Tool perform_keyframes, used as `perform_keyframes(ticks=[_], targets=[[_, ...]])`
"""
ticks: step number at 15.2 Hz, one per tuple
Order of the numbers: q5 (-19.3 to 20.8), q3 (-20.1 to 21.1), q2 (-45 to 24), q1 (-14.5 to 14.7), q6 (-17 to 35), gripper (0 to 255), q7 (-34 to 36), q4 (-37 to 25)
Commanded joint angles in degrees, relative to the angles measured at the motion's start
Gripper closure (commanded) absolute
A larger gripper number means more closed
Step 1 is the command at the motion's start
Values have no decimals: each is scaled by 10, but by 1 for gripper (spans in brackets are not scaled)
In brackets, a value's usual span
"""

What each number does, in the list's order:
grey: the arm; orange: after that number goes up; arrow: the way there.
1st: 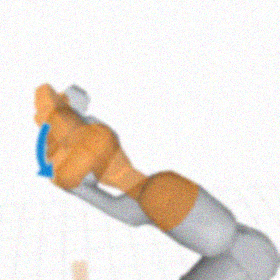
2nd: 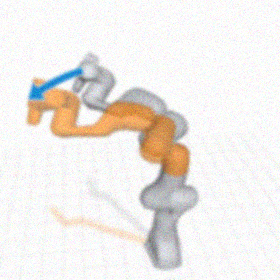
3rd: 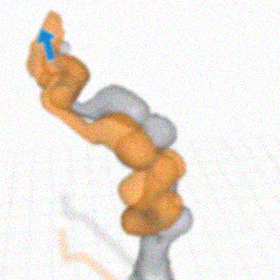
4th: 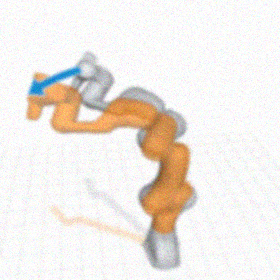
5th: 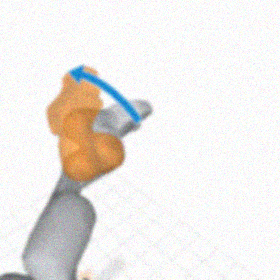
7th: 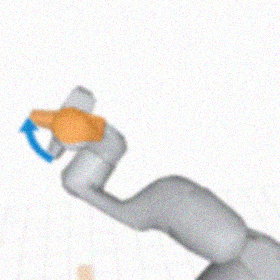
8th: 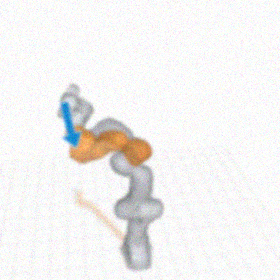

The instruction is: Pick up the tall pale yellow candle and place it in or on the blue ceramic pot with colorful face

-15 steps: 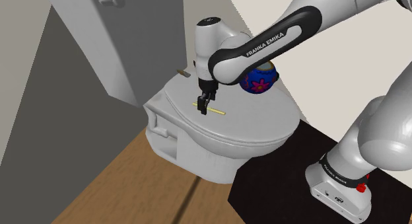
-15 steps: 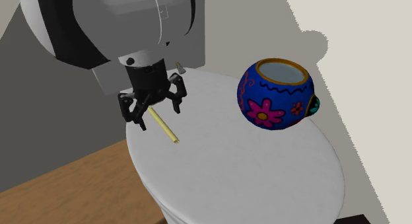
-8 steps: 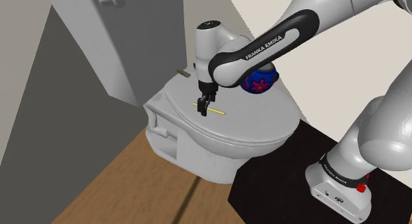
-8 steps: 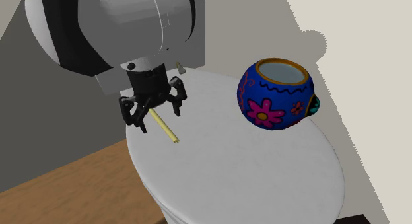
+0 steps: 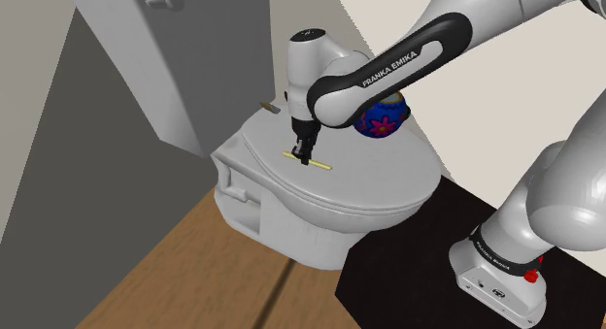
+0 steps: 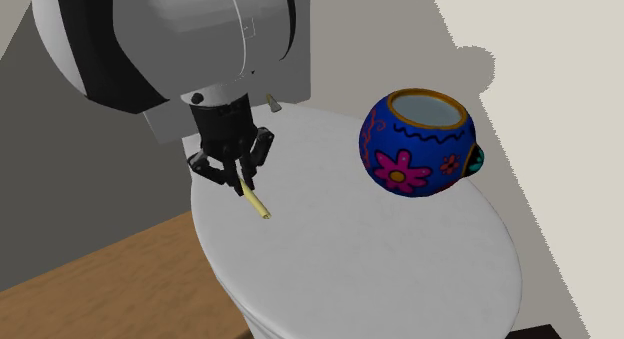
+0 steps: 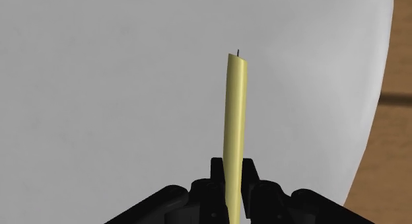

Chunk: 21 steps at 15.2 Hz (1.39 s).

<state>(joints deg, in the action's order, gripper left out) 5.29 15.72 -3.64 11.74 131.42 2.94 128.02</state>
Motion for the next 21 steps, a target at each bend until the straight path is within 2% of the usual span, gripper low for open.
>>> perform_keyframes(ticks=[1,3,21], targets=[[1,-2,-1,-1,-2,255,-1,1],[2,-1,-5,-1,-1,255,2,-1],[-27,-1,64,-2,-135,255,-24,-70]])
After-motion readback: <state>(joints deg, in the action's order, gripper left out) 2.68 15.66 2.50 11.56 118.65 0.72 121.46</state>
